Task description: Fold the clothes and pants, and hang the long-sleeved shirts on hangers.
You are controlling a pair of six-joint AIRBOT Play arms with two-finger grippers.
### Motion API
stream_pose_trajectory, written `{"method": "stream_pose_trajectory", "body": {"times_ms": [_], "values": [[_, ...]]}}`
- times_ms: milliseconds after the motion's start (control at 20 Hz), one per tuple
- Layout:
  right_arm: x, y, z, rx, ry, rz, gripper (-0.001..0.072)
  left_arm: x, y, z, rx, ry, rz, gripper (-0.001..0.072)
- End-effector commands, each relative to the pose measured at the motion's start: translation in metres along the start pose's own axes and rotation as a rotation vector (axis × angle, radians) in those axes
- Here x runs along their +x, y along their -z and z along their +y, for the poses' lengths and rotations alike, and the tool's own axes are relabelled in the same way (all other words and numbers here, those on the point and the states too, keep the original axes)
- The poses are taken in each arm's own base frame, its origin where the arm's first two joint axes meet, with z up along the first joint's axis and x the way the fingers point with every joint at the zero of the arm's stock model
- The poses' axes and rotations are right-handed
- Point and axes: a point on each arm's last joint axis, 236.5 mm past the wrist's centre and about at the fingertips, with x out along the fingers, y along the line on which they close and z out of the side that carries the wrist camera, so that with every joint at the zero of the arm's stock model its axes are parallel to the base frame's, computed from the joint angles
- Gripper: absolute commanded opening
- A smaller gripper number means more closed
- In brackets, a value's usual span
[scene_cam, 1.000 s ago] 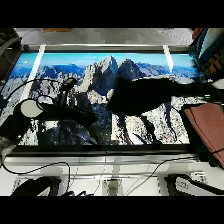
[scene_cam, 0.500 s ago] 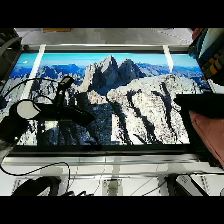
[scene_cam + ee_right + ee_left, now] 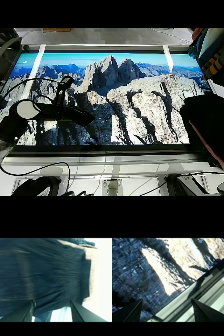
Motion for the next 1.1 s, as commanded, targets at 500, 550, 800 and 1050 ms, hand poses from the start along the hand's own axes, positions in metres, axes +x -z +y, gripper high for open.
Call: {"method": "stream_pose_trajectory", "body": {"times_ms": [500,550,800,1050], "values": [[-0.039,0.099,0.198,-0.554,-0.449,0.057,0.0035,0.000,0.000,0.000,0.000,-0.001,-0.002,0.0702],[-0.048,0.125,0.217,-0.672,-0.490,0.067,0.0036,0.000,0.000,0.000,0.000,-0.001,-0.002,0.0702],[-0.097,0.261,0.274,-1.148,-0.678,0.118,0.0035,0.000,0.000,0.000,-0.001,-0.001,-0.001,0.0702],[-0.094,0.291,0.289,-1.169,-0.547,-0.011,0.0035,0.000,0.000,0.000,-0.001,-0.001,-0.001,0.0702]]}}
